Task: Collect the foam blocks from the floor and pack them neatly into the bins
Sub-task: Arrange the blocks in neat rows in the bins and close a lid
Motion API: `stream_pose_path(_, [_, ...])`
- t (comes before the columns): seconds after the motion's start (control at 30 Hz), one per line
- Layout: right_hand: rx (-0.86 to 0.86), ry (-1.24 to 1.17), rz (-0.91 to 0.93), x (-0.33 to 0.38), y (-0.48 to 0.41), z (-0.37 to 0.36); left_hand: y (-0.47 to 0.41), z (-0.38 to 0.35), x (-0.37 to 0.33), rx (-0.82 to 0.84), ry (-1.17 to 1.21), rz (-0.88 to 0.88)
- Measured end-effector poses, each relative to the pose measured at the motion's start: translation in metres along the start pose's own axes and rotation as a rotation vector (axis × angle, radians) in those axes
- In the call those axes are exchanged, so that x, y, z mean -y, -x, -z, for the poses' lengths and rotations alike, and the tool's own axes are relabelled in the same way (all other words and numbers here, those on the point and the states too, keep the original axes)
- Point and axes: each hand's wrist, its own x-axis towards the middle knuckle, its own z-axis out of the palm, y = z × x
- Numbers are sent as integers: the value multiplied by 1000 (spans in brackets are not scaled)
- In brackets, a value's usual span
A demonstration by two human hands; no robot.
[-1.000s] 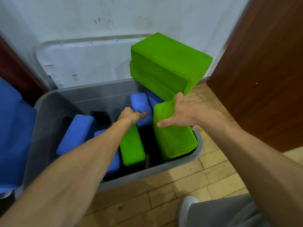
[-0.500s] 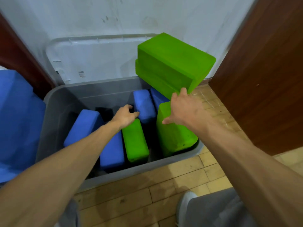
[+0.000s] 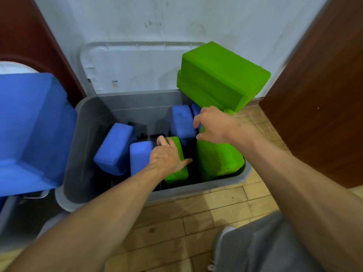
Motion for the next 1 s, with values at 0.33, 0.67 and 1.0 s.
stream_pose_path(0.33, [84, 72, 32, -10, 0, -8, 3, -7, 10, -17, 382, 76])
stream_pose_path(0.67, [99, -92, 18, -27, -1, 1, 38, 38, 6, -152, 409, -74])
stream_pose_path(1.0, [100, -129, -17, -34, -1, 2, 20, 32, -27, -148, 474, -102])
